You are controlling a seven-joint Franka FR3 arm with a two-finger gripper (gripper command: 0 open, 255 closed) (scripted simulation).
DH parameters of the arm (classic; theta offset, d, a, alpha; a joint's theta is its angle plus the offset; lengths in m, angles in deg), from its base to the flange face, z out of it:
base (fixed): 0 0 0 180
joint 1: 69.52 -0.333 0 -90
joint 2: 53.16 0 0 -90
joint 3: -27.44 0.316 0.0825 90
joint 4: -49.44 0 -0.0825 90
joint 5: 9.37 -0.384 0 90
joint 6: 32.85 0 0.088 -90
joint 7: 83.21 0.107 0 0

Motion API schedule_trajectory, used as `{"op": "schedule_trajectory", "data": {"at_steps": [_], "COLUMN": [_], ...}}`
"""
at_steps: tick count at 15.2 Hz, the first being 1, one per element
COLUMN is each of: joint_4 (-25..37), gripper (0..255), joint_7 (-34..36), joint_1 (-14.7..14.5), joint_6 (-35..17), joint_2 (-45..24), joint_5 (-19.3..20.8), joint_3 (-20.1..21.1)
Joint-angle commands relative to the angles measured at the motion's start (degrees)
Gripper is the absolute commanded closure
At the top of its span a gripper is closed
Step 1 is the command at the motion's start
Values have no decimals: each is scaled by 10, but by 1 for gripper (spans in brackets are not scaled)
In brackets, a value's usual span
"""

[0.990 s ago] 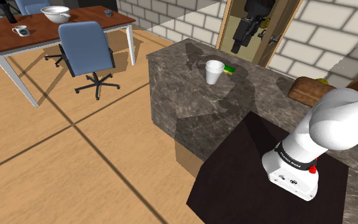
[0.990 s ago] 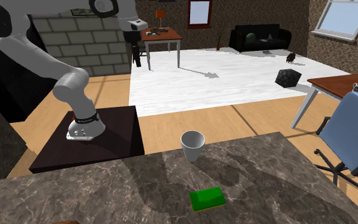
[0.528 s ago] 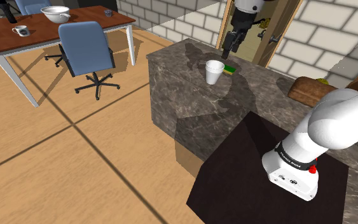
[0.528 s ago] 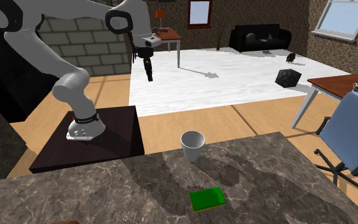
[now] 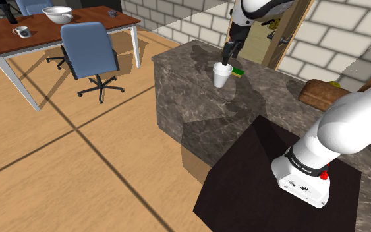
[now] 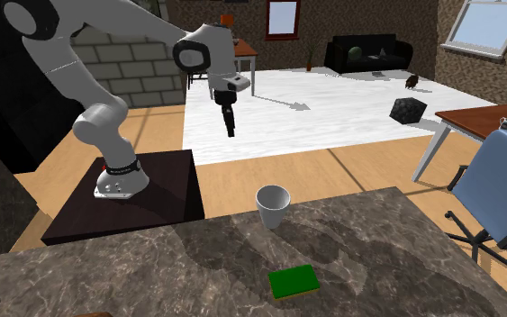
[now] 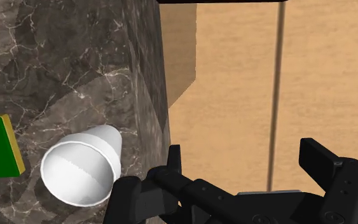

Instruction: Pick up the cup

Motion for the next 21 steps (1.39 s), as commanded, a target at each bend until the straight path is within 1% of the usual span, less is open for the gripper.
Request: {"op": "schedule_trajectory", "data": {"at_steps": [1, 9, 17, 18, 21], "joint_4": [12, 97, 226, 236, 231], "gripper": [0, 0, 0, 0, 0], "joint_7": [-13, -59, -103, -106, -106], "joint_1": [6, 29, 61, 64, 65], "joint_6": [-26, -99, -134, -135, -154], "joint_2": [-39, -199, -365, -377, -391], "joint_5": [4, 1, -17, -18, -21], "joint_3": [-10, -39, -53, -53, -52]}}
